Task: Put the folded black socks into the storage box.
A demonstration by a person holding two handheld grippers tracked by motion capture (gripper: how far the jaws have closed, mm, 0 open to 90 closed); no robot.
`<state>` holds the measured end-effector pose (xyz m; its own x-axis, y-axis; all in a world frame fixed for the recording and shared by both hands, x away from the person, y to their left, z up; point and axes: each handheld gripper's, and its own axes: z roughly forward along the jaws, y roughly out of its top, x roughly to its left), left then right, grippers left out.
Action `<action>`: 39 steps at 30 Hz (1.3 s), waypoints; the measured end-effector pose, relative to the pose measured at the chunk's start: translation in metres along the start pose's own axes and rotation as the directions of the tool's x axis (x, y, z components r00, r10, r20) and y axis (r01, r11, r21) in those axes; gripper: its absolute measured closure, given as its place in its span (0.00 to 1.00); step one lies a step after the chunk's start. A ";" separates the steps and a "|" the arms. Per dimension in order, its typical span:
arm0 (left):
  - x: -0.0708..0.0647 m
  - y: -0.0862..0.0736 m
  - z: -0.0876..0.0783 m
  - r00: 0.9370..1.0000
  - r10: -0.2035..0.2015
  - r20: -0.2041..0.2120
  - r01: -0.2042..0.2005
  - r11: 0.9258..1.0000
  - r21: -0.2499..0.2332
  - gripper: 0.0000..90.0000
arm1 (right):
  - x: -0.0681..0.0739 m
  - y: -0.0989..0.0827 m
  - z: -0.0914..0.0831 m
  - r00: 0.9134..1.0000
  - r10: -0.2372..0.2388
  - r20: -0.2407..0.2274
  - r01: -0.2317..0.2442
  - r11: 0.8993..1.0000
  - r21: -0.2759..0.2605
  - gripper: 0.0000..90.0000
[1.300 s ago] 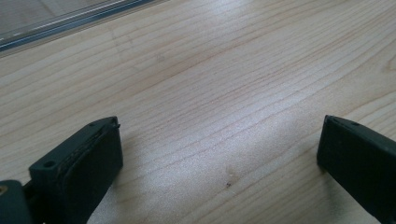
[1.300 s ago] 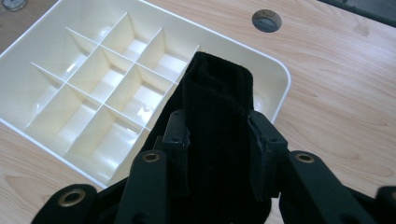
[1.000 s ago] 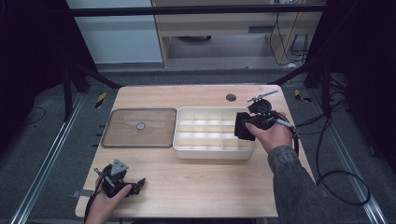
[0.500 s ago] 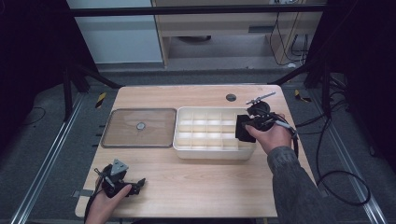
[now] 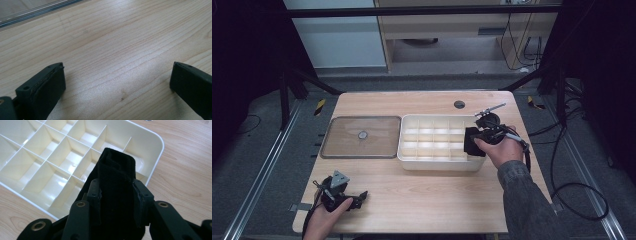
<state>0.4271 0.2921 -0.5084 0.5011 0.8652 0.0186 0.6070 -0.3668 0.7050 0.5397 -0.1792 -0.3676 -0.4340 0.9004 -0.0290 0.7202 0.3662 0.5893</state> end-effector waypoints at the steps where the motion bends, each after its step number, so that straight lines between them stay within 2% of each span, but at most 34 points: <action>1: 0.000 0.000 0.000 1.000 0.000 0.000 0.000 1.000 0.001 0.00 | 0.000 -0.001 0.000 1.000 -0.002 0.002 0.002 1.000 0.002 0.72; 5: 0.000 0.000 0.000 1.000 0.001 0.001 -0.001 1.000 0.001 0.00 | 0.001 -0.003 0.002 1.000 -0.007 -0.002 0.007 1.000 0.008 0.72; 16: 0.000 0.000 0.000 1.000 0.001 0.001 -0.001 1.000 0.000 0.00 | 0.003 -0.003 0.012 0.999 -0.027 0.040 0.025 0.998 0.050 0.72; 21: 0.000 0.000 0.000 1.000 0.003 0.001 -0.003 1.000 0.001 0.00 | 0.002 -0.003 0.021 0.996 -0.057 0.076 0.051 0.996 0.073 0.72; 32: 0.000 0.000 0.000 1.000 0.001 0.002 -0.001 1.000 0.001 0.00 | 0.004 -0.011 0.030 0.996 -0.050 0.076 0.043 0.995 0.090 0.72; 38: 0.000 0.000 0.000 1.000 -0.001 0.003 0.001 1.000 0.000 0.00 | 0.006 -0.014 0.033 0.996 -0.057 0.066 0.051 0.994 0.096 0.72; 39: 0.000 0.000 0.000 1.000 0.001 0.003 -0.001 1.000 0.002 0.00 | 0.008 -0.016 0.035 0.997 -0.048 0.061 0.041 0.994 0.104 0.72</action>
<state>0.4271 0.2924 -0.5084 0.5037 0.8637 0.0173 0.6074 -0.3684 0.7038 0.5441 -0.1694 -0.4058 -0.4341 0.8946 -0.1061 0.7541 0.4253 0.5004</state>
